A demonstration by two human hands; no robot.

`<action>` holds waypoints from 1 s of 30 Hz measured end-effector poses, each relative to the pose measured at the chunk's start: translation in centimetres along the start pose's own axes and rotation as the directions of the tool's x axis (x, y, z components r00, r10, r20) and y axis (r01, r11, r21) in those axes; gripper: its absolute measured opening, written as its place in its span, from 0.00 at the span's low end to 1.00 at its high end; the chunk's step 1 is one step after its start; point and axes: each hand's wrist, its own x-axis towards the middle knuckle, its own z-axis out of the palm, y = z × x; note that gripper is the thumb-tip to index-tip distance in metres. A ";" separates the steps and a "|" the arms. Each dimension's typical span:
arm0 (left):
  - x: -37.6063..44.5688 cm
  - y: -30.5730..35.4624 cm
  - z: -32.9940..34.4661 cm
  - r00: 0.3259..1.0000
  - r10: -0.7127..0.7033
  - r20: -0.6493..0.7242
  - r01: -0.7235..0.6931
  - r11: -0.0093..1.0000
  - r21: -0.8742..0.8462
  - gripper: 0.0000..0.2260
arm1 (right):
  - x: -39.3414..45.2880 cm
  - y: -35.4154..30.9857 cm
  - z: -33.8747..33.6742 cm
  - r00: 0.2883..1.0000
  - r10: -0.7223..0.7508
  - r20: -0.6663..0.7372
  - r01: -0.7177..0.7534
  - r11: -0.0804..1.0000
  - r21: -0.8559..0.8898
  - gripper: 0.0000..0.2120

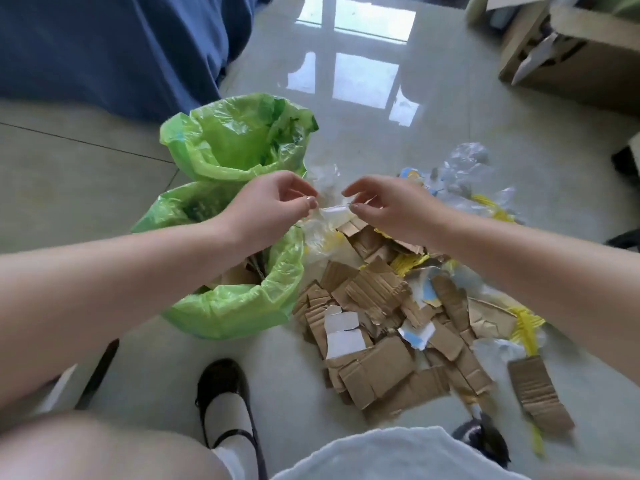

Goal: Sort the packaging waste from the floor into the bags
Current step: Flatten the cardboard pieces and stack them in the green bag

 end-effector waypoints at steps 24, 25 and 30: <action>11.2 -8.9 21.0 0.897 -0.439 -0.048 0.440 0.898 0.008 0.22 | 2.0 21.7 16.0 0.973 0.230 -0.012 -0.218 0.907 -0.360 0.38; 11.7 -8.7 21.3 0.902 -0.427 -0.064 0.427 0.904 -0.012 0.20 | 2.1 21.9 16.3 0.974 0.226 -0.026 -0.221 0.912 -0.346 0.36; 13.7 -8.3 21.6 0.956 -0.246 -0.160 0.273 0.946 0.177 0.10 | 1.5 22.3 15.8 0.973 0.222 -0.069 -0.228 0.969 -0.094 0.21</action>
